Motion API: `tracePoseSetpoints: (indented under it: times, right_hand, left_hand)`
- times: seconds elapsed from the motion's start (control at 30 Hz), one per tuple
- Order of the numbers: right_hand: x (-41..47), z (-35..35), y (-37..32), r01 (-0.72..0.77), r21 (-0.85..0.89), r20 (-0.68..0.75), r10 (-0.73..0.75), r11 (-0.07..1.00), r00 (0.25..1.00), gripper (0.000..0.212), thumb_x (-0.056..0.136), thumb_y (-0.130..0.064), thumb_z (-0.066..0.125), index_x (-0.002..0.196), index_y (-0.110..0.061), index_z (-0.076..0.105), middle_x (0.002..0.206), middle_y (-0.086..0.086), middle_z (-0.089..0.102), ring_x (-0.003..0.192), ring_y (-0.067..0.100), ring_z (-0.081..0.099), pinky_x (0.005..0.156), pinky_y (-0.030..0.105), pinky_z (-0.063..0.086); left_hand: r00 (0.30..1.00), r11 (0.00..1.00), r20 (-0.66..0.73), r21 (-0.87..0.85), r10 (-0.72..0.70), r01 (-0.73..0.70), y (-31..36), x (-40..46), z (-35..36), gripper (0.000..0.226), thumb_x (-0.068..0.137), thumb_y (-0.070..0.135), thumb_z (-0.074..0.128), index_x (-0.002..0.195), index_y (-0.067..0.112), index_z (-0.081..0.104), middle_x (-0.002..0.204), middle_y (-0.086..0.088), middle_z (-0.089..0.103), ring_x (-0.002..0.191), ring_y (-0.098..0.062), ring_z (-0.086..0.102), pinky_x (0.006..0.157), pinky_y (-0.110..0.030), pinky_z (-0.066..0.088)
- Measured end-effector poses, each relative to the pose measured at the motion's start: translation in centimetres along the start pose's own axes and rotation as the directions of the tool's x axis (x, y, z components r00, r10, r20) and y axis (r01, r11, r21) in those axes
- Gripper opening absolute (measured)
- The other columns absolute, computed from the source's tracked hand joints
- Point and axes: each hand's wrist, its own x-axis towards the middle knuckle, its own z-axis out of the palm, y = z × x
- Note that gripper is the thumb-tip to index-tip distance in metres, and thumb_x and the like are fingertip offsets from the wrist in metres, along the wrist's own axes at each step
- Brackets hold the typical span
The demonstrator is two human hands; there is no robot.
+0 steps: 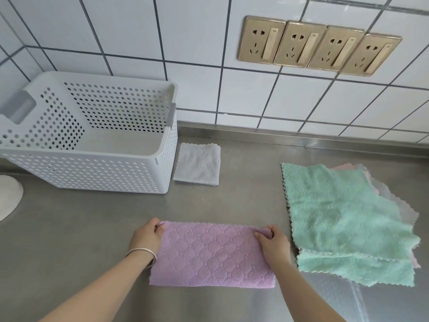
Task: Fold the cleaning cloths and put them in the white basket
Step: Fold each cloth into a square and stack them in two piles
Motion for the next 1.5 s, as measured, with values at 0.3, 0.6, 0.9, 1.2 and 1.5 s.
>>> tracePoseSetpoints:
  times: [0.3, 0.6, 0.9, 1.2, 1.5]
  right_hand:
    - [-0.6, -0.8, 0.1, 0.024, 0.080, -0.016, -0.023, 0.997, 1.000, 0.057, 0.084, -0.033, 0.064, 0.135, -0.023, 0.039, 0.109, -0.007, 0.054, 0.097, 0.013, 0.054, 0.081, 0.030, 0.039]
    - [-4.2, -0.6, 3.4, -0.189, -0.124, -0.055, 0.184, 0.974, 0.981, 0.054, 0.079, -0.029, 0.062, 0.126, -0.010, 0.045, 0.111, 0.004, 0.056, 0.102, 0.021, 0.055, 0.086, 0.036, 0.046]
    - [-6.8, -0.3, 4.0, -0.229, -0.498, -0.012, 0.258, 0.836, 0.966, 0.021, 0.079, -0.037, 0.052, 0.092, -0.021, 0.058, 0.102, 0.002, 0.064, 0.103, 0.024, 0.056, 0.080, 0.028, 0.045]
    - [-10.2, 2.0, 0.9, 0.187, -0.410, -0.230, -0.300, 0.893, 0.926, 0.021, 0.074, -0.019, 0.054, 0.071, -0.026, 0.035, 0.073, -0.005, 0.049, 0.055, 0.022, 0.050, 0.045, 0.027, 0.028]
    - [-12.1, 8.2, -2.3, 0.793, -0.494, 0.038, -0.903, 0.356, 0.429, 0.026, 0.053, -0.017, 0.052, 0.076, -0.021, 0.040, 0.071, -0.003, 0.051, 0.069, 0.018, 0.039, 0.060, 0.023, 0.027]
  left_hand:
    - [0.964, 0.991, -0.262, 0.133, 0.052, -0.017, 0.6, -1.2, 0.6, 0.030, 0.079, 0.033, 0.064, 0.100, 0.013, 0.057, 0.104, -0.015, 0.060, 0.093, -0.037, 0.057, 0.071, -0.040, 0.047]
    - [0.634, 0.383, 0.350, 0.567, 0.689, -0.729, 2.6, -5.5, 7.0, 0.065, 0.074, 0.066, 0.035, 0.129, 0.033, 0.047, 0.143, 0.002, 0.041, 0.139, -0.026, 0.021, 0.103, -0.056, 0.016]
    - [0.679, 0.465, 0.485, 0.497, 0.551, -0.733, 3.0, -5.3, 7.3, 0.087, 0.066, 0.086, 0.019, 0.138, 0.039, 0.031, 0.155, -0.003, 0.007, 0.143, -0.025, -0.018, 0.103, -0.063, 0.013]
    - [0.838, 0.917, 0.372, -0.168, 0.398, -0.361, 8.9, -9.1, 3.5, 0.062, 0.085, 0.057, 0.045, 0.139, 0.027, 0.038, 0.145, 0.005, 0.041, 0.135, -0.015, 0.037, 0.111, -0.027, 0.026]
    - [0.937, 0.979, 0.288, -0.107, 0.198, -0.174, 7.8, -7.0, -0.9, 0.041, 0.090, 0.028, 0.044, 0.052, 0.018, 0.032, 0.081, -0.026, 0.062, 0.082, -0.038, 0.055, 0.067, -0.033, 0.035]
